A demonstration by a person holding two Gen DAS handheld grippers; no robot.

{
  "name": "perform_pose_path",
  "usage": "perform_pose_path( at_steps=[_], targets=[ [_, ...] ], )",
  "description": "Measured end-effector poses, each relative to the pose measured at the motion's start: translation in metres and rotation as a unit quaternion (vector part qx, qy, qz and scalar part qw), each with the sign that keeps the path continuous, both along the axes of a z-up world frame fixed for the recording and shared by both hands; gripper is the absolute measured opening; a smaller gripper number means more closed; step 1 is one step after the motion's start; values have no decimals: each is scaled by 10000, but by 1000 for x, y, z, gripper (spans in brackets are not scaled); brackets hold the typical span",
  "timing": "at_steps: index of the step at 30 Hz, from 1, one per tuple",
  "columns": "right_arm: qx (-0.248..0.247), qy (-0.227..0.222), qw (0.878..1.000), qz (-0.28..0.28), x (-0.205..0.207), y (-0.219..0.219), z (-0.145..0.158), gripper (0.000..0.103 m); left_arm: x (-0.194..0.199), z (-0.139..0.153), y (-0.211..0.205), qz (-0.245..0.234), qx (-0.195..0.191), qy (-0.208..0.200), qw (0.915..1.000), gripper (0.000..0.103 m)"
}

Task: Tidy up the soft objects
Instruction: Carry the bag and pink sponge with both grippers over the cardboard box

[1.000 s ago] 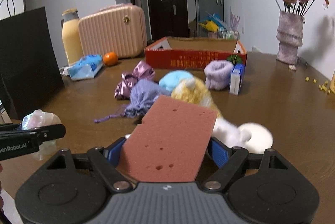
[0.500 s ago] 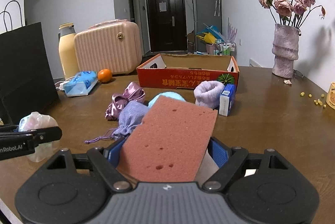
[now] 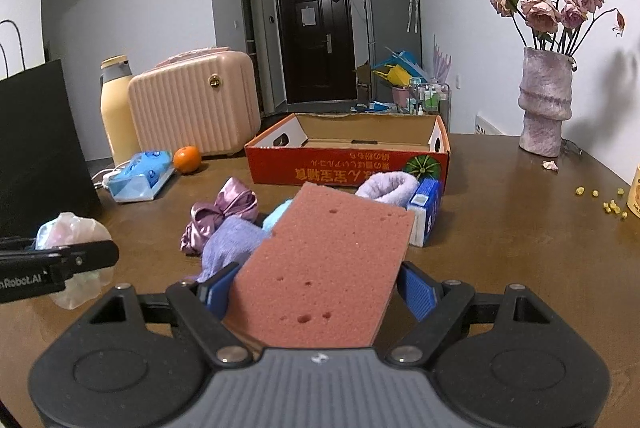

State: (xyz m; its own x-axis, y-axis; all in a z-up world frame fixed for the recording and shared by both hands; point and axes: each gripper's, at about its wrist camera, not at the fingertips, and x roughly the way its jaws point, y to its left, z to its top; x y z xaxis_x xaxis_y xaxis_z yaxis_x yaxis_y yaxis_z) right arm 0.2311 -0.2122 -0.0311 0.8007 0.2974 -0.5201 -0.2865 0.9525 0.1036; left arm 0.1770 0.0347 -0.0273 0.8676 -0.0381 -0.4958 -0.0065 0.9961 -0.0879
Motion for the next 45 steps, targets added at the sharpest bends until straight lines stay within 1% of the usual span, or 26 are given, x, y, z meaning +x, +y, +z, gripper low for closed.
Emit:
perform_pose_path(
  at_steps=[7,11,14,23,35,45],
  targets=[
    [64,-163,9998,-1,17,-7,14,83,26,13,-11,-50,46,-28,10000,46],
    [75,-180,9998,-11,29,-9,19,83,36,16,-15,-87,74,-39,9999,46],
    [76,-187,9998,-9,29,-9,19,83,45,19,-18,-113,87,-59,9999,46],
    [29,-198,9998,11,66,-16,26,83,75,25,-23,-104,100,-70,9999,46],
    [-86,-274,9996,57,110,-19,26,83,122,35,-27,-47,151,-163,9997,46],
    [-198,-402,9990,59,152,-22,30,83,166,43,-38,-57,295,-239,9993,46]
  ],
)
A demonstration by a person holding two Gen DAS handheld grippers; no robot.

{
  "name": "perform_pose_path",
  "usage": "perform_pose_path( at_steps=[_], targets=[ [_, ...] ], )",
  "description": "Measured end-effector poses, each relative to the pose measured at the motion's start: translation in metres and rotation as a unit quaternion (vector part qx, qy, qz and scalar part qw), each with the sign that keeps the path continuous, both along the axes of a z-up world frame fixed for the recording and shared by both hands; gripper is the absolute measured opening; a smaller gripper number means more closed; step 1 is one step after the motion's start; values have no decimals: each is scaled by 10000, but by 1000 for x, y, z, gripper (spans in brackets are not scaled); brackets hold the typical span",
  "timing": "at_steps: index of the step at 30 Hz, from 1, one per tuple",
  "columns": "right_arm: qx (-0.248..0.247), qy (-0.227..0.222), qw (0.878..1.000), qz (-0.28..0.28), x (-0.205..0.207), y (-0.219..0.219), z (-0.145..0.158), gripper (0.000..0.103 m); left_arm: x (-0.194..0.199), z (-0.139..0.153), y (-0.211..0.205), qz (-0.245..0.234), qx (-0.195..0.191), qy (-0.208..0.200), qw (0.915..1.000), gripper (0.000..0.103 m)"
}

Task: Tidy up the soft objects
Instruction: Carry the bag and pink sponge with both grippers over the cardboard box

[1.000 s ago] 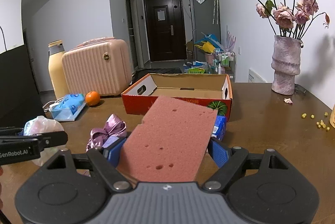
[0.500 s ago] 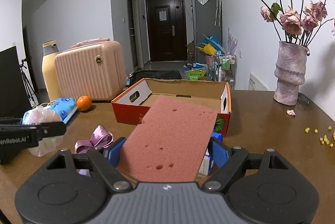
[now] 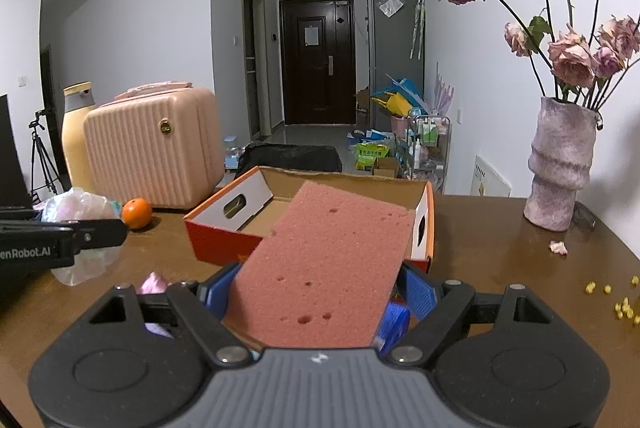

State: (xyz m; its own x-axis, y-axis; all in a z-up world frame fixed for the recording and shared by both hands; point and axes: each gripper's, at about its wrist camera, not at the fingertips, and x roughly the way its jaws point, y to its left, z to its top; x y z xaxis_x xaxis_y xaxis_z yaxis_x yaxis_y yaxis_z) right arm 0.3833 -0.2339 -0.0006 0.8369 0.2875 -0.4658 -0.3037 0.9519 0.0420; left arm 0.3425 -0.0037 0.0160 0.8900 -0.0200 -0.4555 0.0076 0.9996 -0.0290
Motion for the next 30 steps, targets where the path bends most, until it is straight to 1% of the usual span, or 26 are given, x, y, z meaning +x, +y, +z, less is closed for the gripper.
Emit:
perform_pose_path(
  at_steps=[8,15,21,27,30],
  targets=[
    [16,-92,10000,-14,36,-1,3,83,35,3,-9,54,110,-14,9999,46],
    [-49,-173,9998,4,66,4,8,83,65,8,-13,224,203,-28,9995,46],
    [-91,-121,9999,59,92,8,7,83,94,12,-16,299,297,-21,9991,46],
    [-193,-74,9997,91,117,12,3,83,124,13,-16,360,231,31,9991,46],
    [-229,-6,9997,32,133,13,0,83,142,11,-16,425,272,109,9987,46]
  ],
)
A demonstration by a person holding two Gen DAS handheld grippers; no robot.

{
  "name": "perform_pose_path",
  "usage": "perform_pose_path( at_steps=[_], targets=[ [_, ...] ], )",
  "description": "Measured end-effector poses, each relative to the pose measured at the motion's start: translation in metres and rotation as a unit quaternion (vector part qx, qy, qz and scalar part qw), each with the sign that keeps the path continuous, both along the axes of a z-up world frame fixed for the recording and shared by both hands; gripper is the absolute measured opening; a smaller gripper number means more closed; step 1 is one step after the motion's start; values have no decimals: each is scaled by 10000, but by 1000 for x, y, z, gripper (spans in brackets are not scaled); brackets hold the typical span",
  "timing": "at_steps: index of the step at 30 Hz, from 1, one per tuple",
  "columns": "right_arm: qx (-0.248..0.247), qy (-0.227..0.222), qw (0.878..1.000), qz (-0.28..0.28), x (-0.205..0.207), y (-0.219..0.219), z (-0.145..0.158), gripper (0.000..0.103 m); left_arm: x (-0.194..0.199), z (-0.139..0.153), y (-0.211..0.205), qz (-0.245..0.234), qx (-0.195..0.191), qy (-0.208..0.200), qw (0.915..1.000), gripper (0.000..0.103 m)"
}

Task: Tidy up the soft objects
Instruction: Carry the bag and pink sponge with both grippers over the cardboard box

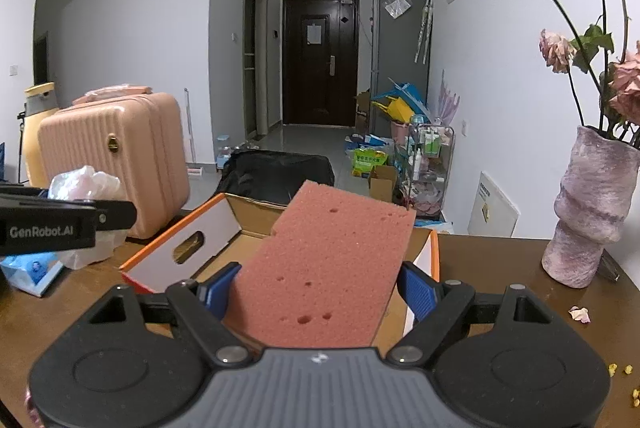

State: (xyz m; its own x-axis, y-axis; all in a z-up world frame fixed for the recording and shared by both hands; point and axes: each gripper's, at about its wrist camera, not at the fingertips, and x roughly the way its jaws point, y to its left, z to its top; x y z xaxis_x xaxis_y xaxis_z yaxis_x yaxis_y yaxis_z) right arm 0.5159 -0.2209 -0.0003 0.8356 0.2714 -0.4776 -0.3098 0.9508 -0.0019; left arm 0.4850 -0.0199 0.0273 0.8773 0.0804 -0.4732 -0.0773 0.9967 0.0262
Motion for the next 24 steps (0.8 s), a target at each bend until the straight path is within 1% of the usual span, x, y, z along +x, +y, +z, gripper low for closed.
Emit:
perform_pose_path(
  at_steps=[4,7,13,15,19,24],
  targets=[
    [52,142,9999,-83,22,-2,-6,83,24,-4,0,69,5,208,9998,46],
    [4,305,9994,-153,40,-1,-14,84,40,-7,1,186,-50,304,9994,46],
    [-132,509,9984,-211,68,5,-32,83,63,-16,-7,348,107,341,9988,46],
    [-218,535,9979,-303,76,8,-38,84,70,-20,-12,481,261,326,9980,45],
    [-309,574,9974,-299,87,15,-51,84,85,-30,-22,556,471,356,9967,45],
    [-412,653,9965,-313,97,23,-64,84,99,-46,-24,583,434,574,9957,44]
  ],
)
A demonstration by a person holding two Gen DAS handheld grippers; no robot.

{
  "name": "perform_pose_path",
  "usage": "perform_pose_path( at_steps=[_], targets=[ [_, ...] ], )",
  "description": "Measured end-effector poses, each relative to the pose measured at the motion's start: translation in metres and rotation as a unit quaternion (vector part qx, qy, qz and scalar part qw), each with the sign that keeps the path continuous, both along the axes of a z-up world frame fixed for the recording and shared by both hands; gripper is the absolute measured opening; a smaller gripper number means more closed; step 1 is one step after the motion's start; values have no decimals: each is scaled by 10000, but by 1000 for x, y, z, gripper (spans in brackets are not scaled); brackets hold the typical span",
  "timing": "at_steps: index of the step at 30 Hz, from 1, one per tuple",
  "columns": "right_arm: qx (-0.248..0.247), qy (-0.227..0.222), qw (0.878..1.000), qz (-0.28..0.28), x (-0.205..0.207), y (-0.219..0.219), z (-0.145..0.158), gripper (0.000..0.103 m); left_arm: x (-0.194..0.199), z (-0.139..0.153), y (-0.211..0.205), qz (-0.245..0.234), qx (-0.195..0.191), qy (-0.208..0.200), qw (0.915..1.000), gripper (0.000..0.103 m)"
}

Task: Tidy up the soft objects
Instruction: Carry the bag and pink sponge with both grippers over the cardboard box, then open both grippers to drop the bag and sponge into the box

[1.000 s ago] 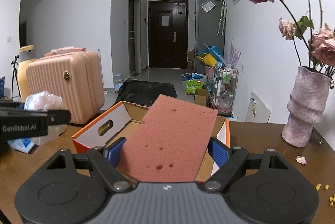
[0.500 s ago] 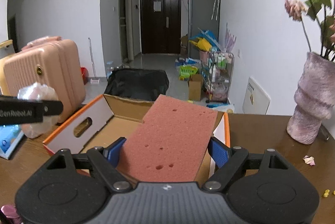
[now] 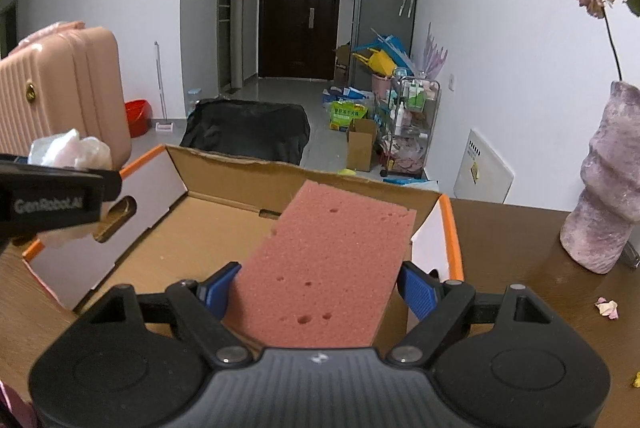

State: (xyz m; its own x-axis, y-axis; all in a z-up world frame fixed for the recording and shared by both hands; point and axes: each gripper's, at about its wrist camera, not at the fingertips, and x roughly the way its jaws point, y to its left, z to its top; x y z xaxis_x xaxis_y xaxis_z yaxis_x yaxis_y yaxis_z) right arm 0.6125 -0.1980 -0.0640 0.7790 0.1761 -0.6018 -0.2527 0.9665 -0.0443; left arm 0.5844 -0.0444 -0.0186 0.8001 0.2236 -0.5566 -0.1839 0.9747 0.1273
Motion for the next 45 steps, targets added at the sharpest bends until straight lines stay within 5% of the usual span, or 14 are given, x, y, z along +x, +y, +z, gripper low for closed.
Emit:
perform_pose_path(
  at_steps=[9,13,17,45],
  targets=[
    [-37,181,9998,-92,11,1,-12,87,7,-16,11,15,-104,116,9999,45],
    [123,234,9995,-178,13,-5,-12,101,6,-16,17,16,-318,80,9995,62],
    [241,255,9992,-192,12,-11,-11,103,3,-14,25,135,-415,-66,9990,103],
    [363,-96,9993,-15,-54,-31,33,103,-65,20,28,17,-548,-408,9977,103]
  ],
)
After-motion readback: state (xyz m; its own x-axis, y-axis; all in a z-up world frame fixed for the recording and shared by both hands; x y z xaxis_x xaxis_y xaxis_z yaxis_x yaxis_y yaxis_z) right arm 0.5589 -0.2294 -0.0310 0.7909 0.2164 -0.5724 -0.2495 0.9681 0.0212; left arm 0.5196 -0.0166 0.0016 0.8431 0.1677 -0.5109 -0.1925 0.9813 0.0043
